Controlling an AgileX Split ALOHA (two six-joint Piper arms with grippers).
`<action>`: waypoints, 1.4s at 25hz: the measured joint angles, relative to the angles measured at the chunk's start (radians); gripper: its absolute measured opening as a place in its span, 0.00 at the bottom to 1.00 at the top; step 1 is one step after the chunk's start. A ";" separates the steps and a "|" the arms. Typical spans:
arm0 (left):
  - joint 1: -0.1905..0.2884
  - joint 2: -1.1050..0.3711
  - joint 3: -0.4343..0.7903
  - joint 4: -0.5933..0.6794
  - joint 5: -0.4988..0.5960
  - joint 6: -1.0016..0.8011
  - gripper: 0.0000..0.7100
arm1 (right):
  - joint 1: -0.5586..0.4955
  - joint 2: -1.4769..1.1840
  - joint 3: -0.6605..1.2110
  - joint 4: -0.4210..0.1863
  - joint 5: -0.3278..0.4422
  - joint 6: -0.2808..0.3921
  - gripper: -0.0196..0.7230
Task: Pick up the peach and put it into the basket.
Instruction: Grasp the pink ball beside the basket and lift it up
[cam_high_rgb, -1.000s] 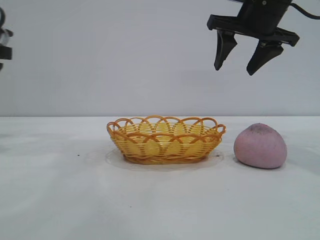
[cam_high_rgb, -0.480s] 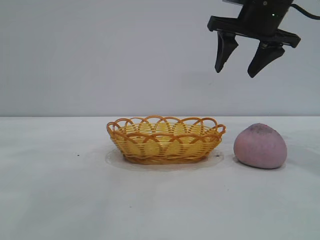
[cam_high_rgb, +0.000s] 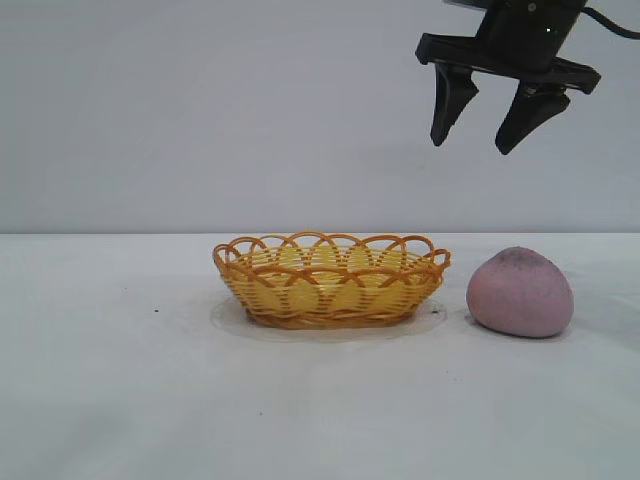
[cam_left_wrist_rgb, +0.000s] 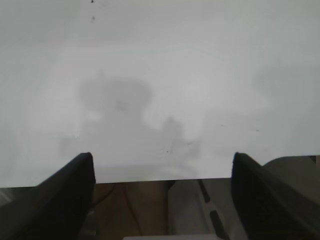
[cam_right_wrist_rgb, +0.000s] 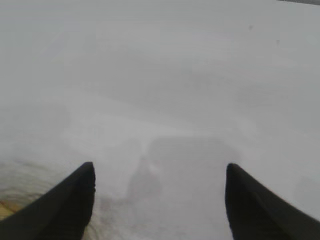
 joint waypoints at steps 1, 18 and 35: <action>0.000 -0.062 0.010 0.000 0.005 0.005 0.75 | 0.000 0.000 0.000 0.000 0.000 0.000 0.66; 0.000 -0.372 0.133 -0.002 -0.060 0.029 0.75 | 0.000 -0.064 0.000 -0.071 0.112 -0.002 0.66; 0.000 -0.372 0.144 -0.006 -0.091 0.031 0.75 | 0.000 -0.110 0.000 -0.133 0.505 0.004 0.54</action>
